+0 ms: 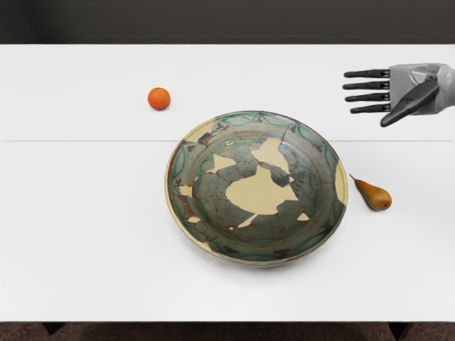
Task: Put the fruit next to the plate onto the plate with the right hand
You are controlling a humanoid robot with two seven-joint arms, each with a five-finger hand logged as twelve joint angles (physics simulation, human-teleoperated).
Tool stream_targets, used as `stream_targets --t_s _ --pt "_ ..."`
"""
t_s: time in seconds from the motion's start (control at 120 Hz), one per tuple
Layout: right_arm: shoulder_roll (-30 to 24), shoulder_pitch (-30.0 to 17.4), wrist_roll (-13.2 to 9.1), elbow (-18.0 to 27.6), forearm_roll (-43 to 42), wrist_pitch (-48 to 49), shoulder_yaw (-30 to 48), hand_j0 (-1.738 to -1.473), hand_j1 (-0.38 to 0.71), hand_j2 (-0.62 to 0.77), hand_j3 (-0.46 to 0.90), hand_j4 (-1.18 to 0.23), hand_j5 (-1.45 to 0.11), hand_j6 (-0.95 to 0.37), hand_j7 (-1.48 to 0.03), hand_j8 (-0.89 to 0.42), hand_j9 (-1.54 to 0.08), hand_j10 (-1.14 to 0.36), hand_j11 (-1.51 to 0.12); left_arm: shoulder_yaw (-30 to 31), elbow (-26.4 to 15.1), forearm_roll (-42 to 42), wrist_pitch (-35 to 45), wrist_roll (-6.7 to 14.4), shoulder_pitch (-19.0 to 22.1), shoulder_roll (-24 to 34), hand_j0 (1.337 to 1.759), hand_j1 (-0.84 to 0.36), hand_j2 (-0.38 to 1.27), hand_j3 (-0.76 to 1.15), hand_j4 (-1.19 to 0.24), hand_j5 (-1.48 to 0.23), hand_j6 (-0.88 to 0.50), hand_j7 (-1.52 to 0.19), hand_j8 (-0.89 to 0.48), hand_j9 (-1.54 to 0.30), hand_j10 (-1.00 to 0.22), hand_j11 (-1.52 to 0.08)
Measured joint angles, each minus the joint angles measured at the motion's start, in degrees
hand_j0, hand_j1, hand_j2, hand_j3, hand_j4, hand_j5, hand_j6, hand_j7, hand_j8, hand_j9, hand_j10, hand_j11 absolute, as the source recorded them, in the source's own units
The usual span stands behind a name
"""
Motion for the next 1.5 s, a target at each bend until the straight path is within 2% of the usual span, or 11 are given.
stream_targets --t_s 0.358,0.733,0.867,1.008,1.333,1.5 --pt "0.57 0.83 0.0 0.73 -0.89 0.0 -0.45 -1.658 -0.35 0.0 0.0 0.0 0.0 0.0 0.0 0.0 0.0 0.0 0.0 -0.02 0.0 0.02 0.0 -0.01 0.0 0.0 1.658 0.35 0.0 0.0 0.0 0.0 0.0 0.0 0.0 0.0 0.0 0.0" --pt "0.74 5.04 0.0 14.53 -17.45 -0.43 -1.31 -1.658 -0.35 0.0 0.0 0.0 0.0 0.0 0.0 0.0 0.0 0.0 0.0 -0.03 0.02 0.06 0.01 0.0 0.0 0.0 1.658 0.35 0.0 0.0 0.0 0.0 0.0 0.0 0.0 0.0 0.0 0.0" --pt "1.04 10.87 0.0 18.99 -21.08 -9.71 -8.42 -1.658 -0.35 0.0 0.0 0.0 0.0 0.0 0.0 0.0 0.0 0.0 0.0 -0.01 0.03 0.06 0.0 -0.01 -0.09 0.0 1.658 0.35 0.0 0.0 0.0 0.0 0.0 0.0 0.0 0.0 0.0 0.0" --pt "2.44 15.96 0.0 21.55 -24.58 -19.94 -16.18 -1.658 -0.35 0.0 0.0 0.0 0.0 0.0 0.0 0.0 0.0 0.0 0.0 0.0 0.01 0.06 -0.01 -0.01 -0.09 0.0 1.658 0.35 0.0 0.0 0.0 0.0 0.0 0.0 0.0 0.0 0.0 0.0" --pt "1.42 17.84 0.0 31.73 -34.4 -37.02 -23.78 -1.658 -0.35 0.0 0.0 0.0 0.0 0.0 0.0 0.0 0.0 0.0 0.0 0.0 0.03 0.06 -0.01 -0.01 -0.09 0.0 1.658 0.35 0.0 0.0 0.0 0.0 0.0 0.0 0.0 0.0 0.0 0.0" --pt "1.33 19.2 0.0 34.35 -36.31 -46.97 -28.83 -1.658 -0.35 0.0 0.0 0.0 0.0 0.0 0.0 0.0 0.0 0.0 0.0 0.0 0.02 0.06 -0.01 0.01 -0.09 0.0 1.658 0.35 0.0 0.0 0.0 0.0 0.0 0.0 0.0 0.0 0.0 0.0"
